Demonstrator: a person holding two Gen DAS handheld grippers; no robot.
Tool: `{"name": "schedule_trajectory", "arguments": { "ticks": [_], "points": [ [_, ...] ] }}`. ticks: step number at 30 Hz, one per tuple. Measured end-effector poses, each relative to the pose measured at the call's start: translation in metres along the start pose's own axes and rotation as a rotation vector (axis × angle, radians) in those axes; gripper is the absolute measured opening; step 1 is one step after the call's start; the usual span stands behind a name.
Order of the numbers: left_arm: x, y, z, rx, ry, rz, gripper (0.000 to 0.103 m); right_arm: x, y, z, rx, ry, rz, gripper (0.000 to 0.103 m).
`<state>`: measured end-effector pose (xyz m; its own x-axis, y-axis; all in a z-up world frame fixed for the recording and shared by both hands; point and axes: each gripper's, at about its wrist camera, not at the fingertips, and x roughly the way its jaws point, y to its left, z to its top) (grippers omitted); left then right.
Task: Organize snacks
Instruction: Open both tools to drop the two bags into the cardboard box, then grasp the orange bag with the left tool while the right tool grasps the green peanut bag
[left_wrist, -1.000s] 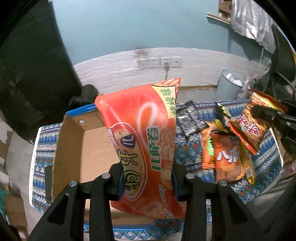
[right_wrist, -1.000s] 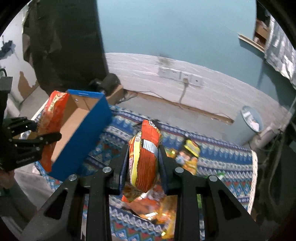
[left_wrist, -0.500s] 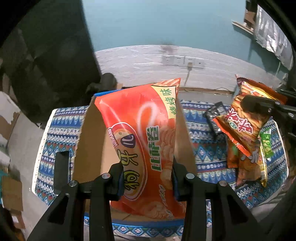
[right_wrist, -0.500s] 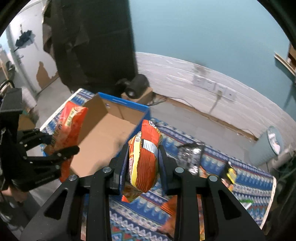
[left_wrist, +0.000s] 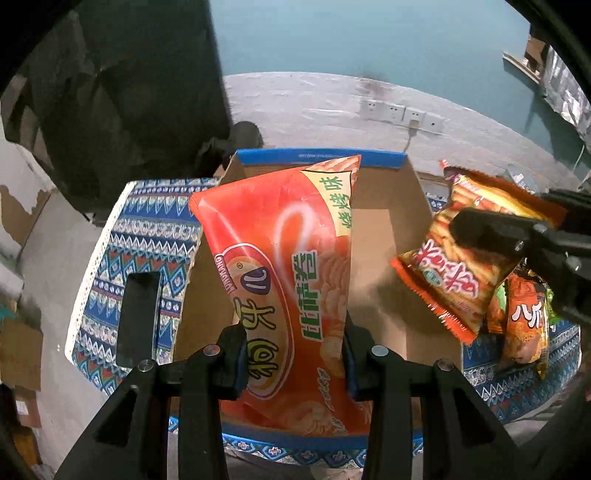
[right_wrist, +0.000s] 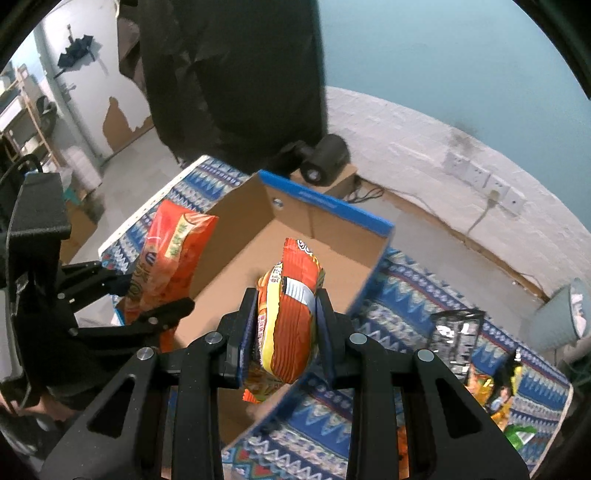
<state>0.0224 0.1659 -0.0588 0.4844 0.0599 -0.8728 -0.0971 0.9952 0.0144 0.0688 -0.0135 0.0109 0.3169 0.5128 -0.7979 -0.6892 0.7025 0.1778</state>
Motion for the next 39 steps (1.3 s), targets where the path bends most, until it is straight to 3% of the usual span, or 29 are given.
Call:
{"name": "schedule_trajectory", "arguments": {
  "ticks": [6,11,14,20,39],
  "points": [
    [0.003,0.002,-0.002,-0.012,0.031,0.006,0.045,0.014,0.004,0.0,0.023,0.031,0.044,0.029],
    [0.002,0.001,-0.001,-0.017,0.036,0.021,0.062,0.01,0.0,0.0,0.046,0.012,0.023,0.058],
    [-0.002,0.0,0.0,-0.019,0.021,0.037,0.074,0.003,-0.004,-0.002,0.057,-0.002,0.007,0.065],
    [-0.009,-0.012,0.003,0.003,-0.005,0.044,0.08,-0.011,-0.018,-0.01,0.08,-0.022,-0.033,0.078],
    [-0.004,-0.1,0.005,0.133,0.057,-0.055,0.08,-0.064,-0.104,-0.076,0.212,-0.021,-0.145,0.083]
  ]
}}
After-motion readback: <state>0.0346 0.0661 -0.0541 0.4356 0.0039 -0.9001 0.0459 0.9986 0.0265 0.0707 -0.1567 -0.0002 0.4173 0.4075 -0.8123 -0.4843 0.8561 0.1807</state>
